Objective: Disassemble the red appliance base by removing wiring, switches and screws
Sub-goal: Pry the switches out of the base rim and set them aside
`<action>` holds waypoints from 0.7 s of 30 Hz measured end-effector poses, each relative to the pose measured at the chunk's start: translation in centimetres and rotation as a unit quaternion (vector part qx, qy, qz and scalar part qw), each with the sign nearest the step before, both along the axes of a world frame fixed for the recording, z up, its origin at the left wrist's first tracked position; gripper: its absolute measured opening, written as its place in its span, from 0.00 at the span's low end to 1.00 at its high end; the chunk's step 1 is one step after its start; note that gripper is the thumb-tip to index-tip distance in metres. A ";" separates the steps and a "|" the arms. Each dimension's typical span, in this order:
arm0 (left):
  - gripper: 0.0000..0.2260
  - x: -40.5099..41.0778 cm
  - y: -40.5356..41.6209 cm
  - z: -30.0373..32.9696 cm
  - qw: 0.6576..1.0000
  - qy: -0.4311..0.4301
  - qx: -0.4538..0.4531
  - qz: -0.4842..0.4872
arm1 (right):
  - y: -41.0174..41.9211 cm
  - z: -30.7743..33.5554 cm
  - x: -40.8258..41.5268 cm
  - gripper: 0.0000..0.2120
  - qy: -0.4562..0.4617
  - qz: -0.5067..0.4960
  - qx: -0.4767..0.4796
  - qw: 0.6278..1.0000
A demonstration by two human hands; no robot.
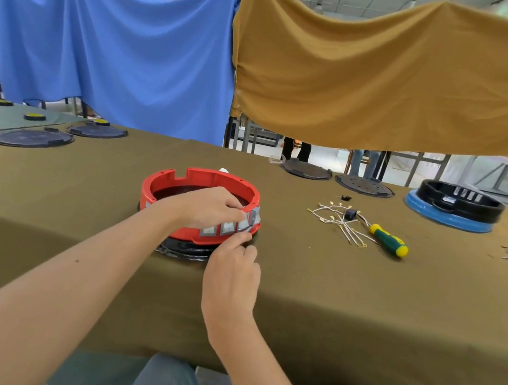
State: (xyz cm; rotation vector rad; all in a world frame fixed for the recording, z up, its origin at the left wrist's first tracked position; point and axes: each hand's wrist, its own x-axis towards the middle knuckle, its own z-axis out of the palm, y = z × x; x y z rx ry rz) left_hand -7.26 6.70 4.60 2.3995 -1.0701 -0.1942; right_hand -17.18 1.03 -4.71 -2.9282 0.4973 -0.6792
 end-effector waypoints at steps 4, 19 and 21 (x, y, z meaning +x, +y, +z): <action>0.17 -0.1 0.0 -0.1 1.000 -0.006 0.000 0.006 | -2.4 0.2 -0.3 0.25 -0.052 0.033 0.132 0.989; 0.18 0.3 0.0 -0.3 1.000 -0.001 -0.006 0.000 | -0.1 0.2 0.0 0.29 -0.018 -0.040 -0.033 0.998; 0.18 0.2 0.0 -0.3 1.000 0.002 -0.006 0.005 | -0.3 -0.4 0.5 0.30 -0.034 -0.007 -0.036 0.999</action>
